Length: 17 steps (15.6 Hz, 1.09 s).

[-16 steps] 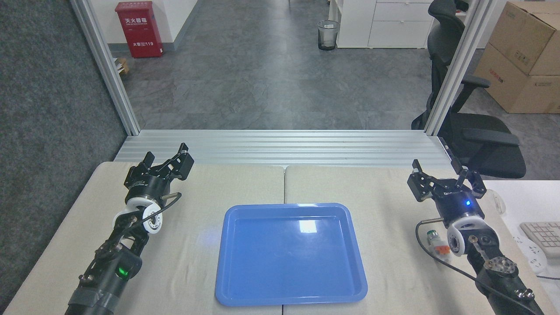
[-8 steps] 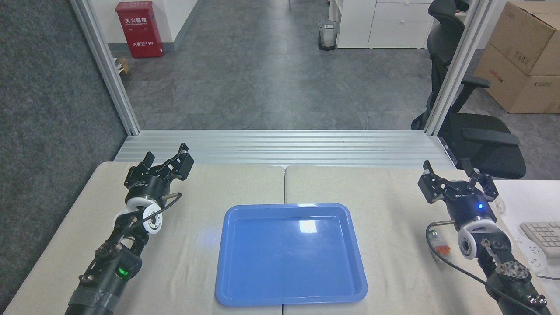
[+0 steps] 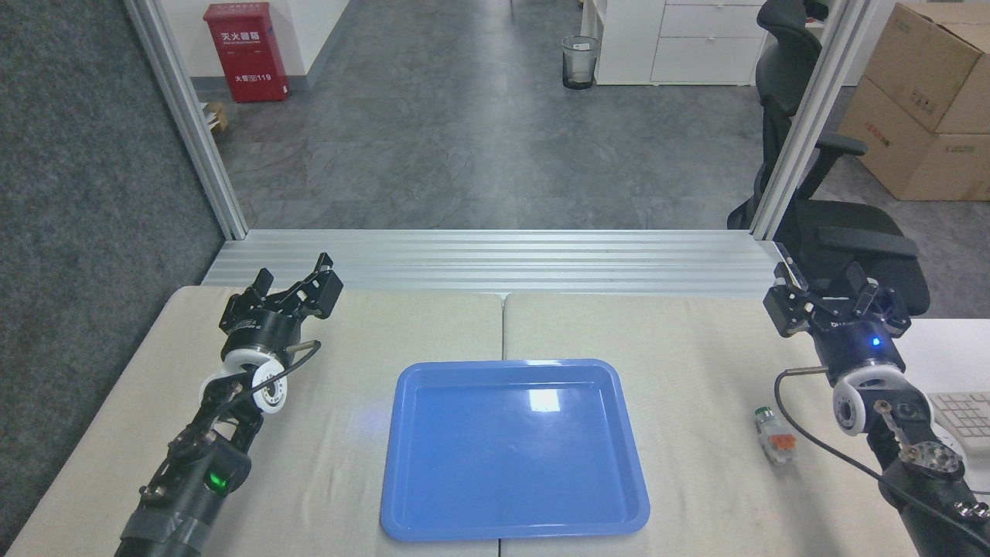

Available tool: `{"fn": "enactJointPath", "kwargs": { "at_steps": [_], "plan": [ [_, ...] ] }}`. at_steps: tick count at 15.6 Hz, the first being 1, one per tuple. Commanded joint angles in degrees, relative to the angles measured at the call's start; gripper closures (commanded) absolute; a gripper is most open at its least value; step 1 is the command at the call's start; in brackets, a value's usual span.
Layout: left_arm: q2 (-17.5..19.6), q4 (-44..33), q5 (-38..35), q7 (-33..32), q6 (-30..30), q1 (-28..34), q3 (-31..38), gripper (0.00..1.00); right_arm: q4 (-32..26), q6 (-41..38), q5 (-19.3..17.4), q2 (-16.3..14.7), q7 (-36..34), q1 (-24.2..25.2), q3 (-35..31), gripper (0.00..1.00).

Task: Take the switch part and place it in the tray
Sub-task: 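Move the right gripper outward toward the small white-and-orange switch part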

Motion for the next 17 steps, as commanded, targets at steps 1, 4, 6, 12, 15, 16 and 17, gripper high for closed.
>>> {"fn": "enactJointPath", "kwargs": {
  "at_steps": [1, 4, 6, 12, 15, 16, 17],
  "plan": [
    [0.0, 0.0, 0.0, -0.01, 0.03, 0.01, 0.0, 0.0, 0.41, -0.31, -0.12, -2.95, 0.21, 0.14, -0.92, 0.0],
    [0.0, 0.0, 0.0, -0.01, 0.03, 0.01, 0.0, 0.0, 0.32, -0.23, -0.3, -4.43, 0.21, 0.15, -1.1, 0.0],
    [0.0, 0.0, 0.0, -0.01, 0.03, 0.01, 0.0, 0.0, 0.23, 0.21, -0.21, -4.53, 0.03, 0.58, -1.01, 0.0],
    [0.0, 0.0, 0.0, -0.01, 0.03, 0.01, 0.0, 0.0, -0.29, 0.21, 0.58, -4.62, -1.73, 1.29, -0.75, 0.0],
    [0.0, 0.0, 0.0, -0.01, 0.03, 0.01, 0.0, 0.0, -0.64, 0.04, 0.76, -5.76, -1.64, 1.29, -0.13, 0.01],
    [0.0, 0.0, 0.0, -0.01, 0.03, 0.01, 0.0, 0.0, -0.82, 0.04, 0.76, -5.76, -1.64, 1.38, -0.22, 0.01],
    [0.0, 0.0, 0.0, -0.01, 0.03, 0.01, 0.0, 0.0, -0.82, -0.05, 0.67, -5.85, -1.64, 1.29, -0.48, 0.01]
  ]
}}
